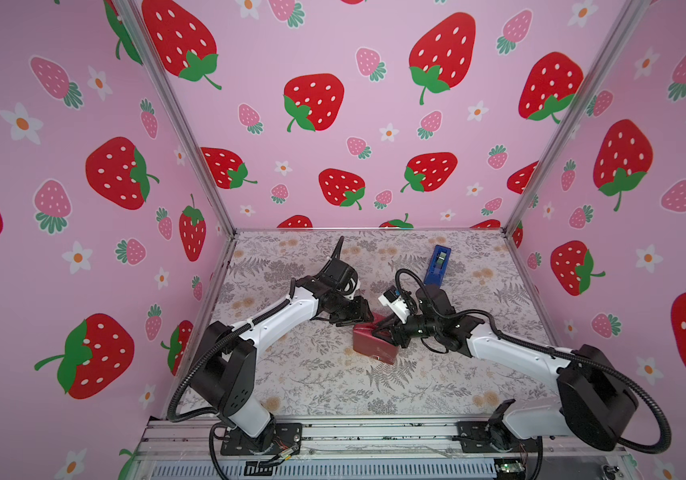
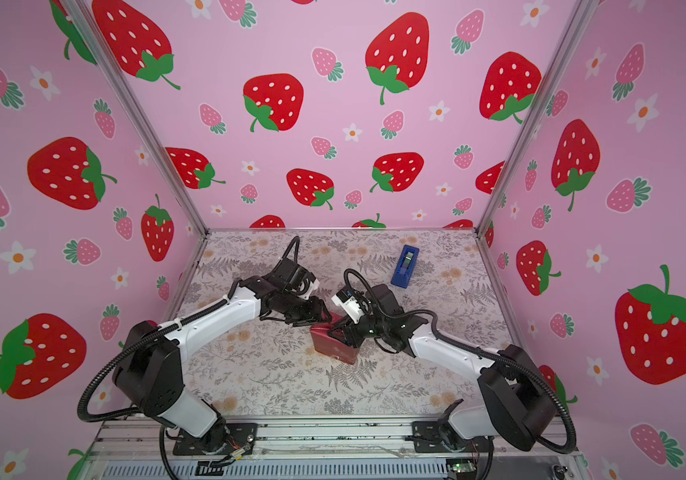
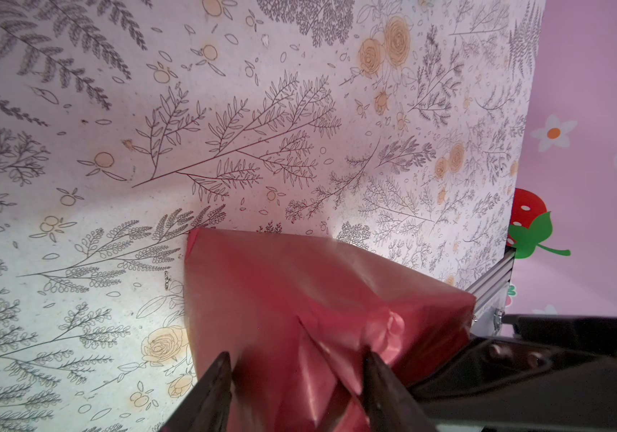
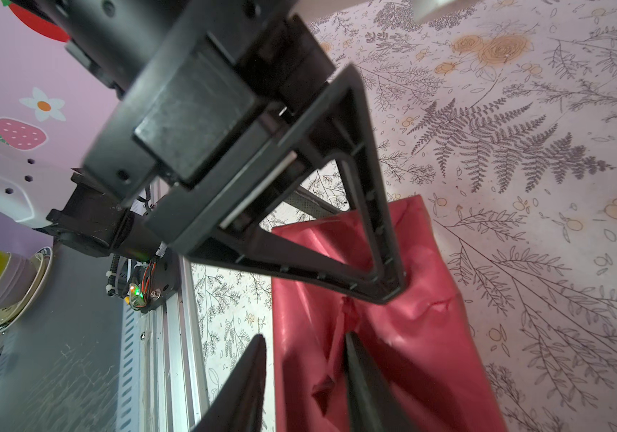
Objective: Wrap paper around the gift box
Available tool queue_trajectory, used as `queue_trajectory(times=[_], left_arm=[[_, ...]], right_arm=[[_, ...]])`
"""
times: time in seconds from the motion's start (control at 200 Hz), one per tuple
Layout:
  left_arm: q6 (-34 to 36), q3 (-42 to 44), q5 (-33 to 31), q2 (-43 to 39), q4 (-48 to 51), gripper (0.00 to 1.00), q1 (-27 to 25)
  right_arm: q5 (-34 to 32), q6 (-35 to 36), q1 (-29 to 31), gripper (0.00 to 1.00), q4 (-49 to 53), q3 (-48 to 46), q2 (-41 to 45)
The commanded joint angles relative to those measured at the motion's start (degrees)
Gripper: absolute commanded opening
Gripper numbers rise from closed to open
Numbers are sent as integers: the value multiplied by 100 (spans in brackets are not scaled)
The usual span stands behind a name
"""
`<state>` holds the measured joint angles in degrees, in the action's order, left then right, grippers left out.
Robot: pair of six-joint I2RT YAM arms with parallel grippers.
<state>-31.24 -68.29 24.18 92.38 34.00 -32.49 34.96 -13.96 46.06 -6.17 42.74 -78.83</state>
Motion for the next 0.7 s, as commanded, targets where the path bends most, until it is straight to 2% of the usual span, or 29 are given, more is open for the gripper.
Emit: queue_trajectory(times=[0.0,0.215,0.335,0.43,0.57,0.695], left_arm=[[101,302,-674,220,538,57,39],[127,244,-704,222,603,57,34],[136,211,-723,227,623,57,43],[136,211,-717,253,615,57,41],[128,223,-713,246,615,57,44],[152,203,-732,229,635,56,46]], right_arm=[[132,-123,179,36,707,-244,-6],[206,-228,298,36,534,-388,78],[277,-213,343,41,512,-397,75],[296,-196,344,40,474,-410,74],[299,-171,355,27,446,-440,54],[308,-143,352,22,478,-458,24]])
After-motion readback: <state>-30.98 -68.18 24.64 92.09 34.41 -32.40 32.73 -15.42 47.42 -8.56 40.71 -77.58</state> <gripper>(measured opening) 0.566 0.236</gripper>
